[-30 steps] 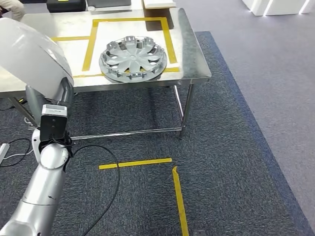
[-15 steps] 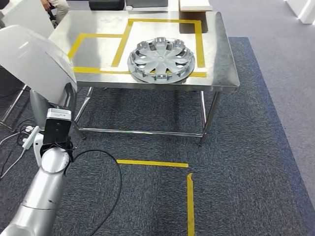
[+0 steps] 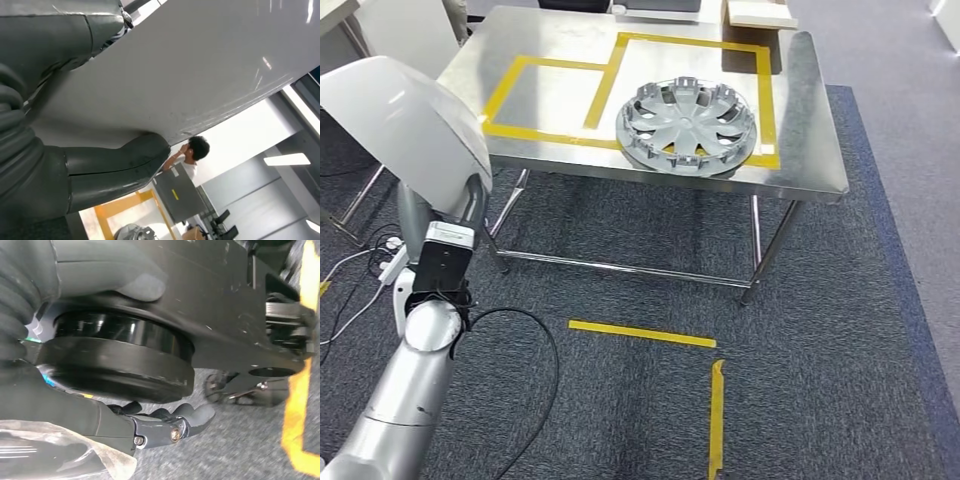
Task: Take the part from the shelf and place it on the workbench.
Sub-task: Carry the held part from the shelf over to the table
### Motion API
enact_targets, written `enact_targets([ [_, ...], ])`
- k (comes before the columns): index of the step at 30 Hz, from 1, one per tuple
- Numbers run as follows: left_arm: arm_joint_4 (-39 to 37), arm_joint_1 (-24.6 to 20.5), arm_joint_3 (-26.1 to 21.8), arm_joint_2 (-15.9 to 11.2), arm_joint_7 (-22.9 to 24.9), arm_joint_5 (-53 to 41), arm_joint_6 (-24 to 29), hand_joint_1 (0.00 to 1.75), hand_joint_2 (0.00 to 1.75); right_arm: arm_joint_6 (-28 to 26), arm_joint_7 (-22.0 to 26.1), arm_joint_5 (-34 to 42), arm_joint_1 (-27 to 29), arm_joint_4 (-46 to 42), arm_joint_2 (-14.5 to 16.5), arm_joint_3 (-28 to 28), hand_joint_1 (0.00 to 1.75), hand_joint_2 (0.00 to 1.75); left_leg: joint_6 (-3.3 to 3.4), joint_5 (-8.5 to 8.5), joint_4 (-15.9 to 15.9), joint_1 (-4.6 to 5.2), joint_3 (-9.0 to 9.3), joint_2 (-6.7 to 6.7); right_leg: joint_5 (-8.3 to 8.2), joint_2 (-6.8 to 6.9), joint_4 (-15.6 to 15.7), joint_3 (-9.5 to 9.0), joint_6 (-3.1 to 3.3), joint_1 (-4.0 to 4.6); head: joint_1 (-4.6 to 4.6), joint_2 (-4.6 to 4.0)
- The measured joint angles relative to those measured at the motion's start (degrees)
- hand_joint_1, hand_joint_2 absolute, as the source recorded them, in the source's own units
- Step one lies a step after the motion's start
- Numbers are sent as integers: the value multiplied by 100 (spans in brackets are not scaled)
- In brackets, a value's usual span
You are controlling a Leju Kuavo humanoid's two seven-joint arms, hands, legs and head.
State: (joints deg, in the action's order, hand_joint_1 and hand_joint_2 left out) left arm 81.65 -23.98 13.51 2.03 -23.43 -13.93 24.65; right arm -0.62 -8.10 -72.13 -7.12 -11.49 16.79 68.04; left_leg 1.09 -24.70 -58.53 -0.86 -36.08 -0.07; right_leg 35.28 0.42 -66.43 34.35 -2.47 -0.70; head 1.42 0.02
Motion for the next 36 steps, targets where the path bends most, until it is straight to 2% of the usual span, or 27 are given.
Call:
enact_targets([
  [1,-5,2,10,-1,1,15,-38,175,175,3,-1,7,-23,-1,0,3,0,175,17,-10,-1,8,5,2,121,-15,-384,219,2,10,-9,0],
  [2,-11,8,16,-1,1,30,-77,175,175,6,-3,14,-46,-1,-1,4,0,175,27,-20,-1,17,14,6,160,-23,-646,379,6,17,-10,0],
  [3,-16,15,19,-3,1,43,-114,175,175,9,-5,19,-62,-1,-1,4,0,175,34,-32,-2,23,28,13,94,-25,-724,449,11,22,-11,0],
  [4,-20,21,21,-4,1,51,-148,175,175,12,-10,19,-67,-1,-2,4,0,175,33,-45,-3,27,49,26,-82,-26,-583,414,22,22,-10,0],
  [6,-21,26,22,-8,0,69,-199,175,175,-1,-37,13,-46,-1,-2,4,0,175,11,-75,-6,31,93,55,-540,-35,86,158,47,16,-12,0],
  [7,-21,25,22,-11,0,83,-220,175,175,-19,-54,8,-34,-1,-2,4,0,175,-9,-84,-20,41,94,69,-676,-45,415,15,59,15,-13,0],
  [8,-21,24,22,-14,0,95,-238,175,175,-46,-62,4,-23,-1,-2,4,0,175,-37,-83,-32,49,79,78,-720,-57,632,-77,76,17,-12,0],
  [9,-21,28,21,-18,0,104,-254,175,175,-75,-45,8,-16,-1,-1,4,0,175,-64,-74,-39,57,56,83,-688,-70,716,-116,92,24,-11,0],
  [12,-21,45,23,-41,-4,109,-286,175,175,-208,163,86,10,1,5,7,0,175,-151,-103,-85,52,18,76,-664,-74,795,-163,165,15,-5,0],
  [14,-21,65,22,-62,-13,114,-300,175,175,-313,352,138,33,1,8,11,0,175,-206,-328,-486,43,-141,60,-657,-49,812,-210,224,-1,5,0],
  [16,-21,121,21,-89,-20,117,-327,175,175,-385,509,149,53,-1,5,13,0,175,-239,-648,-1248,37,-480,55,-636,-31,812,-242,267,5,12,0],
  [17,-21,158,21,-108,-22,117,-343,175,175,-424,574,153,64,-1,2,13,0,175,-243,-731,-1549,35,-627,55,-629,-29,811,-253,276,9,11,0],
  [18,-21,187,20,-126,-24,117,-353,175,175,-469,636,155,76,-2,-1,13,0,175,-238,-712,-1667,34,-694,55,-622,-29,811,-263,281,12,13,0],
  [19,-20,209,16,-145,-29,116,-354,175,175,-517,708,148,88,-2,-4,13,0,175,-222,-586,-1565,35,-661,54,-614,-30,811,-276,282,16,14,0],
  [21,42,299,-30,-223,-95,135,-320,175,175,-491,923,60,142,-8,-87,-1,0,175,-163,-190,-870,50,-350,39,-588,-30,811,-313,270,19,10,0],
  [22,118,401,-86,-290,-170,171,-305,175,175,-385,1079,-5,195,-12,-178,-16,0,175,-130,-60,-501,69,-174,25,-570,-40,808,-324,252,26,10,0],
  [23,223,540,-173,-369,-262,220,-314,175,175,-242,1265,-57,267,-19,-299,-33,0,175,-101,-12,-238,90,-47,12,-556,-47,807,-324,231,27,9,0],
  [24,331,691,-279,-440,-350,270,-351,175,175,-110,1452,-84,335,-30,-422,-47,0,175,-79,-31,-105,111,16,3,-546,-52,811,-317,204,25,8,0],
  [26,509,940,-511,-543,-443,304,-475,175,175,-9,1734,-69,435,-67,-615,-54,0,175,-41,-71,-33,122,46,18,-526,-37,834,-319,141,20,7,0],
  [28,651,1090,-663,-581,-460,258,-579,175,175,-58,1904,-35,489,-116,-753,-50,0,175,10,-58,27,99,80,39,-408,-27,717,-264,88,20,-5,0],
  [29,709,1141,-704,-586,-462,234,-608,175,175,-86,1961,-22,508,-136,-810,-48,0,175,36,-51,54,85,97,46,-275,-29,490,-153,70,21,-22,0],
  [31,777,1225,-757,-591,-463,202,-638,175,175,-112,2008,-17,519,-159,-873,-46,0,175,69,-56,57,81,104,51,52,-38,-264,248,48,18,-47,0],
  [32,791,1262,-777,-592,-462,191,-643,175,175,-115,2013,-18,525,-164,-891,-46,0,175,77,-60,55,83,106,51,150,-38,-611,449,35,16,-53,0],
  [33,799,1291,-789,-592,-462,180,-647,175,175,-125,2017,-19,533,-168,-903,-46,0,175,80,-65,54,83,109,52,144,-37,-792,579,23,15,-53,0],
  [34,806,1310,-799,-592,-460,170,-647,175,175,-143,2029,-20,542,-171,-913,-46,0,175,81,-70,51,82,115,56,23,-37,-747,599,16,12,-55,0],
  [35,815,1321,-810,-592,-456,164,-647,175,175,-173,2057,-22,547,-172,-919,-46,0,175,76,-77,46,80,124,62,-190,-36,-478,505,14,7,-56,0],
  [36,827,1328,-822,-591,-451,160,-649,175,175,-215,2098,-21,545,-173,-926,-47,0,175,64,-87,37,79,133,67,-427,-37,-72,334,15,1,-57,0],
])
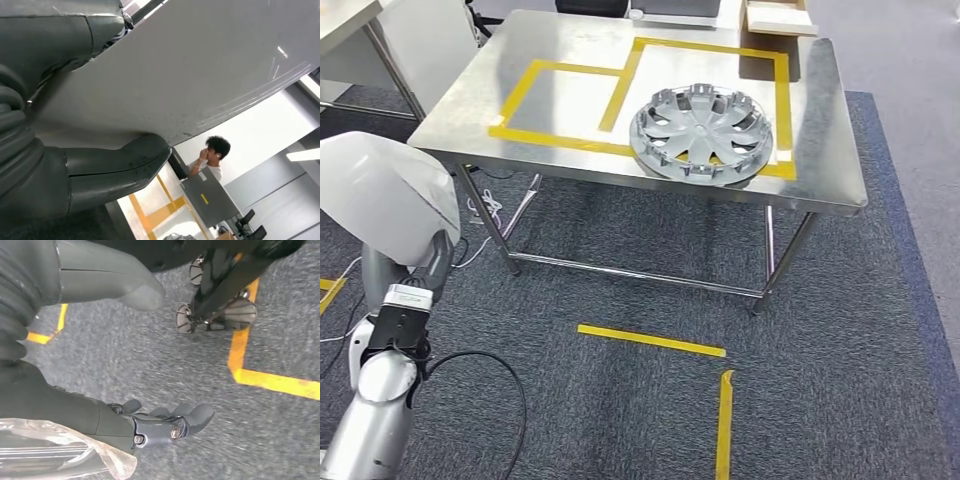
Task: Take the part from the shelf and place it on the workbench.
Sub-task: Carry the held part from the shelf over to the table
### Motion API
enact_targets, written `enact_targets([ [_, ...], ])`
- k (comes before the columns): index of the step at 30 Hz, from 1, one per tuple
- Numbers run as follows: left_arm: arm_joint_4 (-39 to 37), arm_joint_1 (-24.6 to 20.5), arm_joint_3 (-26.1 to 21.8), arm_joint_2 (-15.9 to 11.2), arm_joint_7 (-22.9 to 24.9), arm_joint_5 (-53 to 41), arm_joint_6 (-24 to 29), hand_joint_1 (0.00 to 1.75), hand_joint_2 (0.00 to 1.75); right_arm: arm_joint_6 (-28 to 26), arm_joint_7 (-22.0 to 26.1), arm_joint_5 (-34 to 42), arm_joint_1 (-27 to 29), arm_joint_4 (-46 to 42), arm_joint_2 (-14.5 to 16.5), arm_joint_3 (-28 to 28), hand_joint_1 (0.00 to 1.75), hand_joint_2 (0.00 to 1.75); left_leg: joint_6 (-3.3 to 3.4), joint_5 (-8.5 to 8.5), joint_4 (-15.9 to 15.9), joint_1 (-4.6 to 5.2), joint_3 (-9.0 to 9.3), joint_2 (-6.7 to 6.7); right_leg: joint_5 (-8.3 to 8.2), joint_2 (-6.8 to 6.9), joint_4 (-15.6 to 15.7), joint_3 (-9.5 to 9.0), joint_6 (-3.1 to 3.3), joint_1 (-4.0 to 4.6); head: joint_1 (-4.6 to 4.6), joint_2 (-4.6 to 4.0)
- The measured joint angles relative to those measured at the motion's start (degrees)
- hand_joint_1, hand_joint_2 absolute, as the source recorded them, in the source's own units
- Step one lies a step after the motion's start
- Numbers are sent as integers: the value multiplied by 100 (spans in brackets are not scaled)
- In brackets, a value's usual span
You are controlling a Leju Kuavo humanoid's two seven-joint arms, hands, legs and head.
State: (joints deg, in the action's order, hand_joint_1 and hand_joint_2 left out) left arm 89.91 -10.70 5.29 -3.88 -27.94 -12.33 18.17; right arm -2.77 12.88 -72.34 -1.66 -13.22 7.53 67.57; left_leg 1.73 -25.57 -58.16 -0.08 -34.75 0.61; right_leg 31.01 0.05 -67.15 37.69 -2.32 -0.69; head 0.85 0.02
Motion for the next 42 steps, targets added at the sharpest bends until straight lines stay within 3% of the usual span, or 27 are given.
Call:
enact_targets([
  [2,22,3,-28,0,11,-7,-20,175,175,-90,97,4,-21,-1,-20,-1,0,175,-48,-27,-36,21,-1,9,-262,-8,686,-331,27,0,6,0],
  [3,30,1,-38,0,15,-16,-42,175,175,-131,136,10,-30,-1,-39,-1,0,175,-75,-32,-46,30,-5,12,-287,-13,837,-413,47,6,9,0],
  [7,38,-24,-49,17,23,-58,-176,175,175,-341,289,133,-63,-14,-203,26,0,175,-183,-90,-123,14,-27,8,-322,-11,909,-464,174,5,18,0],
  [9,38,-70,-50,20,25,-61,-221,175,175,-416,347,198,-96,-40,-327,66,0,175,-236,-377,-595,-7,-223,-3,-338,-5,930,-482,222,-15,33,0],
  [11,37,-92,-50,20,28,-61,-262,175,175,-463,342,240,-116,-71,-479,116,0,175,-273,-724,-1366,-27,-565,-7,-333,-1,928,-487,236,-13,36,0],
  [12,37,-89,-50,20,30,-60,-284,175,175,-477,288,234,-118,-82,-548,139,0,175,-281,-781,-1604,-34,-672,-7,-330,1,927,-489,236,-12,36,0],
  [13,36,-91,-49,20,32,-60,-307,175,175,-487,189,203,-118,-92,-620,157,0,175,-281,-734,-1651,-39,-692,-8,-327,2,926,-493,235,-11,36,0],
  [14,36,-102,-50,19,32,-60,-325,175,175,-488,47,137,-116,-97,-675,166,0,175,-273,-578,-1448,-42,-595,-10,-322,2,925,-502,229,-12,36,0],
  [16,35,-154,-50,17,32,-59,-365,175,175,-482,-345,-81,-106,-104,-779,168,0,175,-240,-216,-683,-38,-222,-23,-301,2,922,-522,197,-4,34,0],
  [18,35,-226,-50,17,32,-58,-401,175,175,-460,-797,-305,-92,-107,-857,155,0,175,-183,-98,-143,-15,30,-34,-276,4,931,-526,130,9,31,0],
  [21,34,-293,-51,14,33,-57,-417,175,175,-423,-1263,-460,-41,-105,-920,138,0,175,-66,-119,13,-2,109,-23,-316,14,899,-533,13,-1,27,0],
  [23,34,-325,-51,11,33,-56,-419,175,175,-404,-1358,-489,-25,-105,-927,133,0,175,-2,-120,41,-13,176,-25,-194,11,680,-437,-25,-8,9,0],
  [26,33,-361,-52,7,33,-54,-420,175,175,-361,-1542,-500,-16,-105,-952,130,0,175,47,-141,42,4,202,-30,220,4,-253,84,-53,-7,-17,0],
  [27,33,-354,-52,6,33,-53,-420,175,175,-331,-1655,-504,-2,-105,-957,130,0,175,56,-152,39,12,208,-27,278,4,-500,251,-60,-6,-20,0],
  [28,33,-345,-53,5,33,-52,-420,175,175,-286,-1814,-518,18,-103,-957,130,0,175,61,-169,36,17,221,-21,239,4,-576,345,-60,-5,-25,0],
  [29,33,-337,-55,5,33,-48,-420,175,175,-230,-1983,-537,37,-101,-956,130,0,175,60,-190,33,20,243,-13,99,4,-451,341,-54,-5,-25,0],
  [31,33,-332,-61,5,34,-40,-420,175,175,-113,-2333,-589,69,-96,-952,130,0,175,36,-251,29,20,308,0,-330,-1,219,100,-32,-6,-24,0],
  [32,32,-338,-64,5,36,-37,-420,175,175,-64,-2480,-614,75,-94,-949,130,0,175,12,-281,23,25,330,4,-427,-3,549,-17,-16,2,-24,0],
  [34,32,-349,-73,3,44,-36,-420,175,175,4,-2691,-655,88,-91,-941,130,0,175,-52,-328,4,33,343,6,-434,-4,848,-157,55,23,-18,0],
  [38,33,-347,-90,-1,51,-34,-423,175,175,41,-2831,-696,140,-90,-916,131,0,175,-162,-412,-230,26,330,-1,-410,1,882,-324,224,21,-6,0],
  [39,33,-354,-95,-7,51,-34,-425,175,175,43,-2836,-707,141,-90,-914,131,0,175,-191,-478,-474,19,220,-7,-391,-1,890,-374,251,14,0,0],
  [42,33,-347,-104,-21,51,-34,-437,175,175,53,-2861,-727,142,-90,-907,132,0,175,-240,-849,-1465,8,-379,-13,-296,-4,895,-489,290,22,7,0],
])
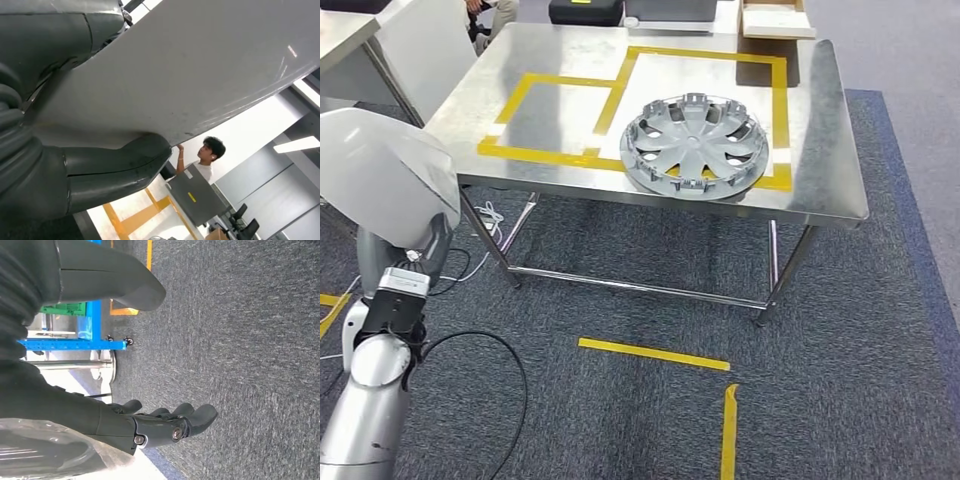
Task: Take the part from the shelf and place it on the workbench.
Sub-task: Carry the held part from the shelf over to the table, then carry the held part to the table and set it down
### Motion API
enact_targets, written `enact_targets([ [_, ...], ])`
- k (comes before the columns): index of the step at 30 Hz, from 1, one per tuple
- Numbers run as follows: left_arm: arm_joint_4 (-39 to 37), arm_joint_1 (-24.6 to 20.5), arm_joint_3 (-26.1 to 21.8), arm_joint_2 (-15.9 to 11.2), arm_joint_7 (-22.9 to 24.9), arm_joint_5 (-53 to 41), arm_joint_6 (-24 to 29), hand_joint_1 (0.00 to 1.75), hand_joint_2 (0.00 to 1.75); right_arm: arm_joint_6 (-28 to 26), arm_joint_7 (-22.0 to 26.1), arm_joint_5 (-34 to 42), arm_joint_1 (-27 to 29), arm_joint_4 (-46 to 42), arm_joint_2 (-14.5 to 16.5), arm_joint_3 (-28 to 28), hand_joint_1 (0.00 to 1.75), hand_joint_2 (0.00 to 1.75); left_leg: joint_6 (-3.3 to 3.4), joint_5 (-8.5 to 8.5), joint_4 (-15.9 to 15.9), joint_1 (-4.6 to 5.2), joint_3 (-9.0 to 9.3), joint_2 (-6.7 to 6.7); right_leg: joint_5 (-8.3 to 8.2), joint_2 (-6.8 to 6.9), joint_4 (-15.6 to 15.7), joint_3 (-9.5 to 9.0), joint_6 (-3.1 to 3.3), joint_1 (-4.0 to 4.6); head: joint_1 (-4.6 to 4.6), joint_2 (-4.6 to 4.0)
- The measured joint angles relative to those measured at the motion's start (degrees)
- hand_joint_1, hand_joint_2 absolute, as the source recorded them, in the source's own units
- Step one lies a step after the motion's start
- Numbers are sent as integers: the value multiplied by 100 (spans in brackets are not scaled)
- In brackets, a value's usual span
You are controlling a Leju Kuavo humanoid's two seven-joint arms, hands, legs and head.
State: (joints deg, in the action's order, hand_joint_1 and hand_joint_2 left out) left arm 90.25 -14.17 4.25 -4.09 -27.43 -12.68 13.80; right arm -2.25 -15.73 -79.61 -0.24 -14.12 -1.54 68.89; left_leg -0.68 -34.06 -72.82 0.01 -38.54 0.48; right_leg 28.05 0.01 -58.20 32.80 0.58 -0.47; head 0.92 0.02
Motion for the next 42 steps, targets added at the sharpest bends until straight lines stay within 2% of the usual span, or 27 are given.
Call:
enact_targets([
  [1,0,9,-1,-2,0,-1,-10,175,175,2,-11,-6,2,0,4,0,0,175,4,-59,-154,0,-144,0,38,-1,0,-44,1,6,1,0],
  [2,0,12,-1,-4,0,-1,-20,175,175,4,-22,-15,4,0,9,1,0,175,19,-9,-125,2,-200,0,78,-3,0,-97,1,13,1,0],
  [3,0,11,-1,-6,0,-2,-28,175,175,4,-27,-23,4,0,14,1,0,175,47,168,91,8,-166,0,121,-4,0,-157,-1,20,0,0],
  [5,-1,-3,-1,-10,7,-2,-42,175,175,4,-27,-39,1,1,33,1,0,175,134,675,793,50,37,-12,208,-6,1,-278,-17,34,-3,0],
  [6,-2,-14,0,-12,18,-2,-51,175,175,5,-22,-43,-1,1,48,1,0,175,175,782,1084,79,123,-20,243,-10,1,-308,-33,38,-2,0],
  [7,-2,-24,1,-14,34,-2,-63,175,175,7,-17,-46,-7,2,61,1,0,175,210,831,1262,105,175,-24,276,-7,11,-316,-61,41,-4,0],
  [8,-3,-32,2,-16,51,-2,-76,175,175,9,-14,-46,-12,2,72,2,0,175,240,797,1334,121,191,-23,287,-3,-1,-326,-96,46,-4,0],
  [11,-5,-51,9,-11,76,-7,-129,175,175,16,-10,-45,-20,2,87,4,0,175,312,833,1450,92,337,-15,342,9,-97,-342,-205,45,-11,0],
  [12,-7,-68,14,-8,79,-9,-145,175,175,20,-9,-44,-29,2,92,6,0,175,331,832,1467,80,397,-20,416,6,-245,-276,-230,41,-20,0],
  [13,-11,-87,21,-4,81,-11,-157,175,175,23,-8,-44,-45,2,95,8,0,175,345,823,1480,72,437,-24,530,3,-507,-127,-249,36,-28,0],
  [16,-45,-117,43,0,96,-17,-182,175,175,25,-4,-36,-53,2,103,17,0,175,366,752,1476,72,491,-24,875,2,-1456,529,-306,29,-43,0],
  [17,-61,-114,50,3,101,-18,-188,175,175,26,-3,-31,-44,2,107,22,0,175,364,717,1476,72,522,-18,854,2,-1534,663,-316,26,-43,0],
  [18,-76,-111,56,7,106,-18,-193,175,175,27,-3,-27,-37,2,111,27,0,175,358,678,1475,71,566,-13,705,3,-1415,701,-322,20,-45,0],
  [20,-102,-116,71,11,115,-19,-199,175,175,28,5,-22,-36,2,115,45,0,175,329,588,1477,70,674,-6,147,0,-740,541,-321,5,-44,0],
  [22,-122,-131,82,11,121,-19,-199,175,175,28,22,-18,-44,2,120,61,0,175,278,517,1459,77,725,-4,-120,-2,-192,386,-277,15,-40,0],
  [25,-152,-132,91,11,139,-20,-201,175,175,28,33,-11,-27,2,133,68,0,175,191,459,1398,88,736,-1,-133,3,-82,309,-128,32,-35,0],
  [27,-161,-133,98,4,147,-23,-202,175,175,27,45,-11,-28,2,143,70,0,175,130,360,1237,77,708,-6,-140,-3,-59,234,-71,15,-27,0],
  [29,-168,-147,102,-8,151,-25,-202,175,175,25,71,-12,-38,2,150,70,0,175,65,88,701,51,453,-13,-117,-6,-45,180,-28,7,-13,0],
  [31,-184,-130,102,-17,152,-24,-204,175,175,25,89,-11,-41,2,150,71,0,175,24,-187,23,25,59,-15,-91,-7,-46,165,-4,12,-9,0],
  [32,-195,-114,102,-20,153,-24,-210,175,175,26,95,-10,-40,2,151,72,0,175,16,-206,-137,17,-64,-15,-81,-7,-47,157,0,15,-9,0],
  [33,-205,-103,102,-24,154,-24,-220,175,175,26,105,-9,-40,2,152,74,0,175,20,-108,-90,13,-87,-15,-70,-7,-47,146,-1,18,-9,0],
  [34,-213,-100,102,-30,155,-24,-230,175,175,27,118,-8,-40,2,156,77,0,175,34,93,164,13,-5,-15,-61,-7,-47,128,-3,20,-8,0],
  [35,-217,-103,101,-37,155,-24,-240,175,175,28,128,-7,-41,2,161,80,0,175,58,348,549,16,142,-19,-51,-8,-46,111,-9,23,-9,0],
  [36,-220,-110,101,-44,155,-24,-247,175,175,29,138,-7,-43,2,170,85,0,175,88,514,919,29,283,-25,-44,-8,-45,99,-19,29,-11,0],
  [38,-223,-119,101,-52,155,-25,-256,175,175,30,149,-6,-48,2,187,102,0,175,139,640,1354,58,439,-33,-35,-3,-43,110,-61,37,-14,0],
  [39,-226,-118,101,-55,155,-25,-258,175,175,30,151,-6,-48,2,194,109,0,175,157,617,1391,72,444,-31,-35,1,-38,115,-90,38,-15,0],
  [42,-230,-117,100,-57,155,-24,-258,175,175,32,153,-6,-50,2,205,119,0,175,232,717,1480,45,498,-28,51,4,-114,156,-184,36,-21,0],
])
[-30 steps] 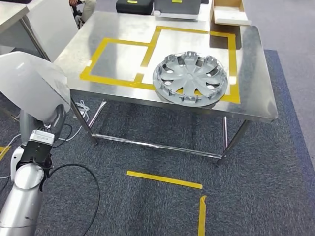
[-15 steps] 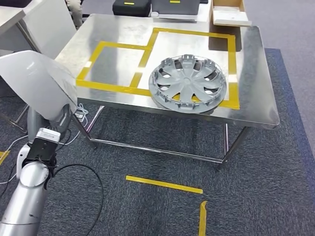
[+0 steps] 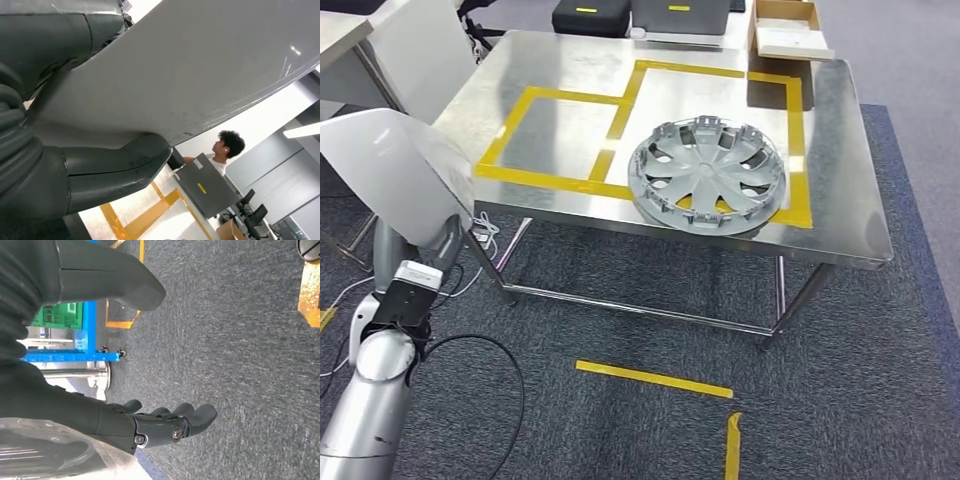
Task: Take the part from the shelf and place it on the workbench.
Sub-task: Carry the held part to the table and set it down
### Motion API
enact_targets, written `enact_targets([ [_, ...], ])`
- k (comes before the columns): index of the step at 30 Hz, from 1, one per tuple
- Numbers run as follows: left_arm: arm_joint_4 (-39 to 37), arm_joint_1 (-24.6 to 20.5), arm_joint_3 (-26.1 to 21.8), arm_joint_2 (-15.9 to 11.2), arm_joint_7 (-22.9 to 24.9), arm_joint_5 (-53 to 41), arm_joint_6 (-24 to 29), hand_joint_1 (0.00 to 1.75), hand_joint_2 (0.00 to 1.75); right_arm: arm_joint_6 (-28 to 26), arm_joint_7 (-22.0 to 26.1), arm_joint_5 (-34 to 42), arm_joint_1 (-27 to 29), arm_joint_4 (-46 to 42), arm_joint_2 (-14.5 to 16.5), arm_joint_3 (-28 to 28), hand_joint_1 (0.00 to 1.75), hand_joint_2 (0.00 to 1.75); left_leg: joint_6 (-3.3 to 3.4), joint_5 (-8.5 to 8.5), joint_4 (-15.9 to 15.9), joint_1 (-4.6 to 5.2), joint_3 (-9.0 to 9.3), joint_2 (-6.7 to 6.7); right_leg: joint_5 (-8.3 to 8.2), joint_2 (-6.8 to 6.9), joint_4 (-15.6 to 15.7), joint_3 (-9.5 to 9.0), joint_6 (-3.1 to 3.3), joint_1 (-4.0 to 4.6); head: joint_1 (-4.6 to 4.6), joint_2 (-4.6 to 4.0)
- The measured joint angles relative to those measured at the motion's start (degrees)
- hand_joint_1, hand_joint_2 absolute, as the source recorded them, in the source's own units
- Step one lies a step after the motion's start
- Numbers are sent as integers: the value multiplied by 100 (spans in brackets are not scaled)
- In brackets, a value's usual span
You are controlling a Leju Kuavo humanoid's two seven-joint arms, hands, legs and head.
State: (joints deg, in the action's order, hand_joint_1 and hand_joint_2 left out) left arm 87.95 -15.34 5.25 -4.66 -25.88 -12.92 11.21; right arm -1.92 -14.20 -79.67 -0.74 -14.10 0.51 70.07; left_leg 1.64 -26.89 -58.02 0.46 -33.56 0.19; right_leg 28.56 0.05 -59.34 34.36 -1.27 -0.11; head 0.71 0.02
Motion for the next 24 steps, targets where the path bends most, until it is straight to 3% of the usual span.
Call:
enact_targets([
  [2,-5,-7,0,2,0,0,0,175,175,3,7,1,-4,0,3,4,0,175,42,24,46,-19,31,-7,267,-8,-463,231,-41,-7,-15,0],
  [4,-27,0,0,3,0,0,-2,175,175,10,19,2,2,0,6,18,0,175,63,13,44,-19,29,-9,565,-7,-1187,598,-75,-15,-23,0],
  [5,-45,7,0,4,0,0,-6,175,175,14,26,2,6,0,9,27,0,175,68,6,43,-19,31,-9,602,-6,-1407,721,-92,-22,-22,0],
  [6,-63,12,0,4,0,-1,-11,175,175,19,30,1,11,0,11,37,0,175,69,-2,41,-20,35,-5,529,-5,-1418,744,-108,-33,-25,0],
  [8,-95,13,0,4,0,-2,-20,175,175,23,36,-3,8,0,14,46,0,175,46,-28,31,-27,56,5,147,-1,-820,467,-125,-59,-25,0],
  [10,-115,7,-1,3,0,-4,-22,175,175,25,39,-4,-7,0,17,49,0,175,-15,-74,-6,-13,64,15,-73,-6,-135,108,-109,-66,-22,0],
  [12,-126,2,-2,3,0,-16,-21,175,175,27,45,-4,-10,0,21,54,0,175,-74,-107,-24,0,64,21,-50,-20,82,-32,-50,-51,-15,0],
  [15,-131,8,-10,1,-4,-49,-14,175,175,29,61,-15,-1,0,33,82,0,175,-160,-187,-101,-17,74,19,-33,-23,110,-101,58,-60,-1,0],
  [17,-132,16,-28,-15,-10,-60,-4,175,175,27,78,-31,3,0,40,95,0,175,-223,-412,-568,-32,-116,14,1,-19,126,-180,123,-77,24,0],
  [19,-134,48,-45,-34,-13,-61,2,175,175,26,87,-37,5,0,40,103,0,175,-260,-679,-1327,-47,-519,13,62,-18,126,-250,153,-75,36,0],
  [20,-136,72,-52,-42,-13,-61,2,175,175,25,90,-37,7,0,40,108,0,175,-265,-718,-1594,-52,-688,13,96,-19,125,-289,153,-73,36,0],
  [21,-138,91,-56,-48,-15,-64,2,175,175,25,93,-37,9,0,40,113,0,175,-259,-646,-1664,-54,-770,13,133,-21,125,-335,150,-72,36,0],
  [22,-139,102,-60,-54,-18,-74,3,175,175,24,97,-38,11,0,42,119,0,175,-243,-466,-1516,-53,-749,12,173,-22,125,-391,144,-71,36,0],
  [24,-139,106,-73,-74,-33,-102,4,175,175,25,104,-39,9,0,47,128,0,175,-187,-7,-825,-41,-495,8,263,-22,130,-492,117,-69,35,0],
])
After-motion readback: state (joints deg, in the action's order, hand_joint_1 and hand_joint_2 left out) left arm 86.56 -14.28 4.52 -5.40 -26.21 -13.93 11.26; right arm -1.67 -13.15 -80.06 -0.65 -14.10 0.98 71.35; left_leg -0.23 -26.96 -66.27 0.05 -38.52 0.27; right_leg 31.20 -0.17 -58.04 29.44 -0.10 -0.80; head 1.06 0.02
